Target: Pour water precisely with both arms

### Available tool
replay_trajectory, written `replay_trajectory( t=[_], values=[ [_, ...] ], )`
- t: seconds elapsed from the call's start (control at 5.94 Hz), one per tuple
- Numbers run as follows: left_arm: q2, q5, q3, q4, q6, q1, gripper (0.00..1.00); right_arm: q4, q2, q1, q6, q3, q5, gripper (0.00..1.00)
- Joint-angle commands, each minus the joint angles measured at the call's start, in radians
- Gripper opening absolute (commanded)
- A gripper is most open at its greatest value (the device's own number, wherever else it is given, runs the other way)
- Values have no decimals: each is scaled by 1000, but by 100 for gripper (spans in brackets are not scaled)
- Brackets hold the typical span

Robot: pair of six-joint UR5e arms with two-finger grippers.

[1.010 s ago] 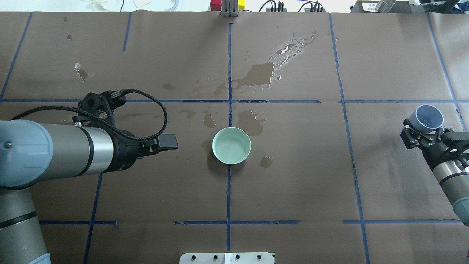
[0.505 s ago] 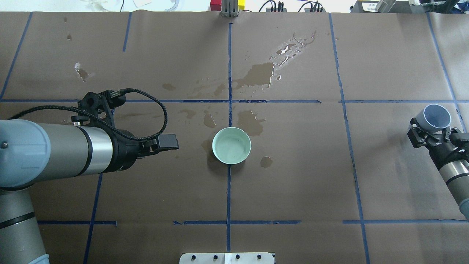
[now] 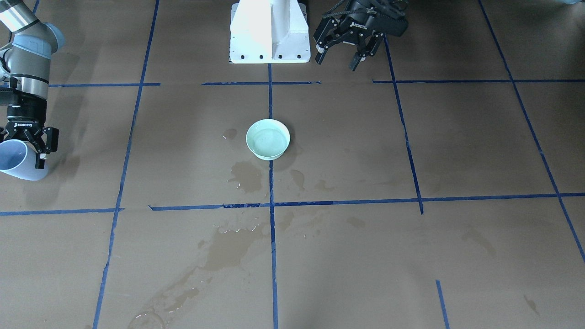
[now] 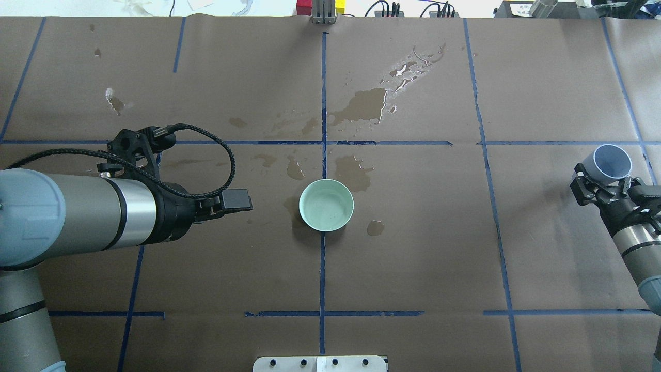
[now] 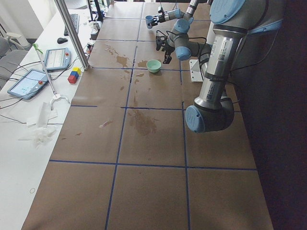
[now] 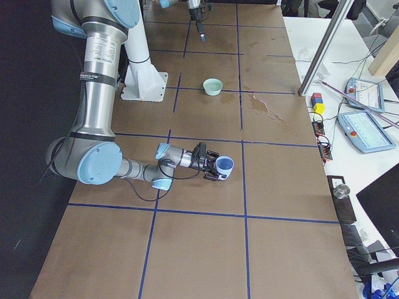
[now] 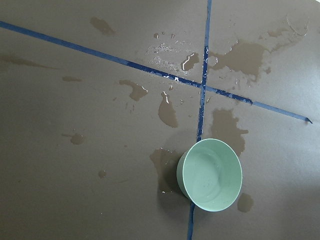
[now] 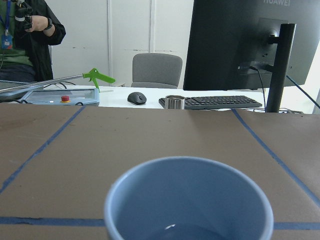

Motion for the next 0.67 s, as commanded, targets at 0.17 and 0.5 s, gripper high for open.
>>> replay_trajectory(
  t=[0.17, 0.5],
  values=[
    [3, -1, -5, 0, 0, -2, 100, 1, 46, 9, -7, -47, -6, 20],
    [-4, -1, -11, 36, 0, 0, 100, 1, 48, 22, -3, -48, -6, 28]
  ],
)
